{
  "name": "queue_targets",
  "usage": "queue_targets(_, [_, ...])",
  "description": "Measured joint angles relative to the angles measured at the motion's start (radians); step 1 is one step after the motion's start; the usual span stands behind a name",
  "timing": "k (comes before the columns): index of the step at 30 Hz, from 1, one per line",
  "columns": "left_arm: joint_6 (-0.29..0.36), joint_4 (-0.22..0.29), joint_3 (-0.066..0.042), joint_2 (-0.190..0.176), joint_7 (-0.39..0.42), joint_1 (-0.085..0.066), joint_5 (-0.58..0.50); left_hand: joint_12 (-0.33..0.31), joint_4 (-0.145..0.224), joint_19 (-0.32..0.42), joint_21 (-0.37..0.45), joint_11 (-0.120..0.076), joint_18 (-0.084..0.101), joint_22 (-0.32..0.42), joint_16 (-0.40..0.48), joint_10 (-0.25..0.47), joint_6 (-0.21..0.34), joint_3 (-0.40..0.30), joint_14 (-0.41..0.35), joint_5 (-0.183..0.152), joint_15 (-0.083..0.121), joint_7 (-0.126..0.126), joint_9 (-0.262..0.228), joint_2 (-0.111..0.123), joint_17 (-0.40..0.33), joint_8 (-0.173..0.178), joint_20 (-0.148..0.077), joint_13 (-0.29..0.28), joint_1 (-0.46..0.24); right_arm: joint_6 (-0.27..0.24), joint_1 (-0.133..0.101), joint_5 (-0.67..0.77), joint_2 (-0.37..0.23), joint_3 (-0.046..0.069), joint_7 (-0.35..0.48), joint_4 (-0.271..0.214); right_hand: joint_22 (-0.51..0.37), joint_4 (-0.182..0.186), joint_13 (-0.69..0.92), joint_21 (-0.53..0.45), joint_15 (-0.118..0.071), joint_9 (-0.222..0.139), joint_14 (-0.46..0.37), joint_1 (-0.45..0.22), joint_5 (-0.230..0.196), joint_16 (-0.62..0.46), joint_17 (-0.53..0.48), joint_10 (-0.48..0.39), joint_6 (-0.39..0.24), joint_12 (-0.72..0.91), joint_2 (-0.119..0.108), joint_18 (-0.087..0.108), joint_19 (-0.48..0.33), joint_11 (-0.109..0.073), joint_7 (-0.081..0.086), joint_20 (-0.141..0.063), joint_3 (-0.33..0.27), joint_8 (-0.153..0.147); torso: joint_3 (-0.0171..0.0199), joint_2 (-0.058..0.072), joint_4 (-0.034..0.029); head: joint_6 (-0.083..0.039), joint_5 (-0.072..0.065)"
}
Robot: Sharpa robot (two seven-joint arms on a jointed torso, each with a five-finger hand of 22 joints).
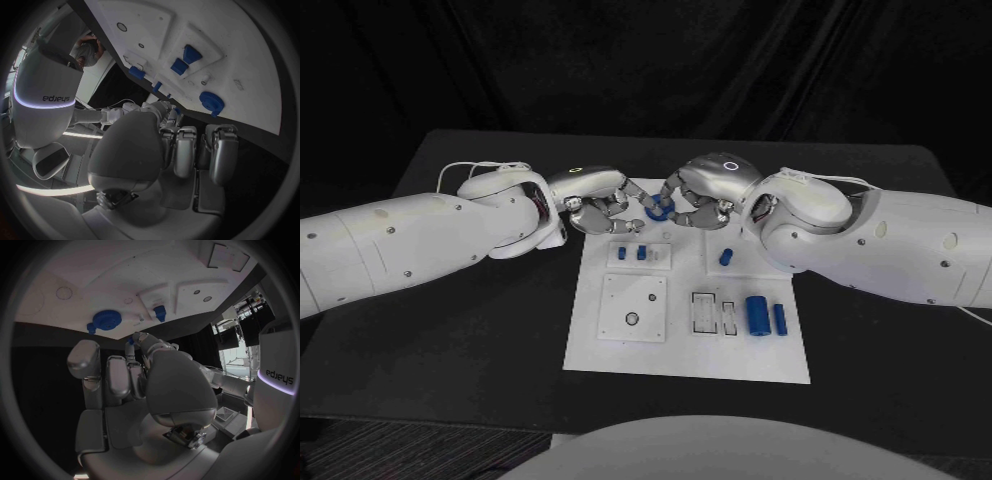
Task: Assemble the parts on the task board
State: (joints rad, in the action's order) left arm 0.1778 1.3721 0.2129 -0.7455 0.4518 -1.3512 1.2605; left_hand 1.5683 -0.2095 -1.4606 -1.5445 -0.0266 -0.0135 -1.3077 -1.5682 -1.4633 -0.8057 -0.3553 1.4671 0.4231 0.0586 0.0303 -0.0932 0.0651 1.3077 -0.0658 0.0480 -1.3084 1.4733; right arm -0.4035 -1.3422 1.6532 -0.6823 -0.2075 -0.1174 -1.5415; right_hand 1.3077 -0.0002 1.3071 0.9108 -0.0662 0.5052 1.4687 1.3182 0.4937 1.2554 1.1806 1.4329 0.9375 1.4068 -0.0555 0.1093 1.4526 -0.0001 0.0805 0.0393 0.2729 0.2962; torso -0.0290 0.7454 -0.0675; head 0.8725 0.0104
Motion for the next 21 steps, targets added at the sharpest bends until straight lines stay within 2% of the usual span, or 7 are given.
queue_targets(21, [-0.006,-0.010,0.000,0.003,0.001,0.007,0.001,0.000,0.009,0.000,0.005,-0.003,0.000,0.000,0.000,-0.003,0.007,-0.003,-0.004,0.000,0.004,0.000,0.004,0.000,0.000,-0.002,0.000,0.000,0.000,0.001,0.000,0.001,-0.003,0.000,0.006,-0.014,0.000,-0.003,0.000,0.000,0.000,0.000,0.000,0.000,-0.004,0.000,0.000,0.000,-0.002,0.000,0.000,0.000,0.000,0.000,0.002,0.000,0.003,0.000,0.0000,0.000,0.0000,0.000,0.002])
